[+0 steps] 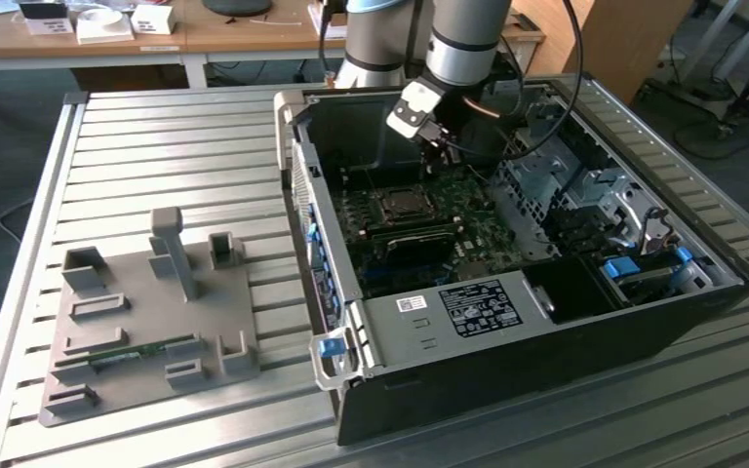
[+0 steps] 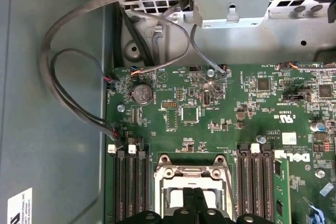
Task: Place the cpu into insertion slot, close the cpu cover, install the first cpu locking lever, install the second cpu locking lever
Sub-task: 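Close the cpu cover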
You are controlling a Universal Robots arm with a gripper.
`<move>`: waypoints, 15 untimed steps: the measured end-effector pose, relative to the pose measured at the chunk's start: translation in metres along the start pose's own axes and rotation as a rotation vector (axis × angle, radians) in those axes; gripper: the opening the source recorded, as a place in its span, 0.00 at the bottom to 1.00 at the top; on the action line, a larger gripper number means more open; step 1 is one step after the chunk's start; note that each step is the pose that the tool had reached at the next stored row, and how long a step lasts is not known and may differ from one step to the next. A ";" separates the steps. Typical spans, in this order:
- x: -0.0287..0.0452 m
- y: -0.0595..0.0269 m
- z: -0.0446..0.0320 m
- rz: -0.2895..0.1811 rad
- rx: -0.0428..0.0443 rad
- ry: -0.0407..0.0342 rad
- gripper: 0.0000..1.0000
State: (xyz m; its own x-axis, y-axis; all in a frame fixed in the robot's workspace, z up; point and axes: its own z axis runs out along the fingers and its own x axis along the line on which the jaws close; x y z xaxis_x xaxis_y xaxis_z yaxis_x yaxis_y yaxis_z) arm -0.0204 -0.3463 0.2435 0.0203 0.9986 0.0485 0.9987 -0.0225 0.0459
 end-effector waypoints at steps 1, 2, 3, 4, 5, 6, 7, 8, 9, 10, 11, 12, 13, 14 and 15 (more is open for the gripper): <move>0.0000 -0.0002 0.0000 0.000 0.0000 0.0000 0.11; 0.0000 -0.0002 0.0000 0.000 0.0000 -0.0001 0.11; 0.0000 -0.0002 0.0001 0.000 0.0000 0.0000 0.11; -0.0001 -0.0002 0.0001 0.000 0.0000 0.0000 0.11; -0.0001 -0.0003 0.0001 0.000 0.0000 0.0000 0.11; -0.0001 -0.0003 0.0001 0.000 0.0001 -0.0001 0.11; -0.0001 -0.0003 0.0001 0.000 0.0000 0.0000 0.11; -0.0001 -0.0003 0.0001 0.000 0.0000 -0.0001 0.11; -0.0001 -0.0004 0.0001 -0.001 0.0001 0.0000 0.11; -0.0001 -0.0004 0.0001 -0.005 0.0003 0.0002 0.11; 0.0000 -0.0004 0.0001 -0.013 0.0007 0.0006 0.11; 0.0000 -0.0004 0.0002 -0.026 0.0012 0.0013 0.11; 0.0000 -0.0004 0.0002 -0.040 0.0019 0.0019 0.11; -0.0001 -0.0004 0.0002 -0.056 0.0027 0.0026 0.11; -0.0001 -0.0004 0.0002 -0.073 0.0035 0.0034 0.11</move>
State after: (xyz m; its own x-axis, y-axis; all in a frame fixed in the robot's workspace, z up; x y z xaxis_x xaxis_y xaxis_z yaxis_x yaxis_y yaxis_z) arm -0.0208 -0.3464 0.2433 -0.0524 0.9974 0.0485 0.9977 0.0502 0.0459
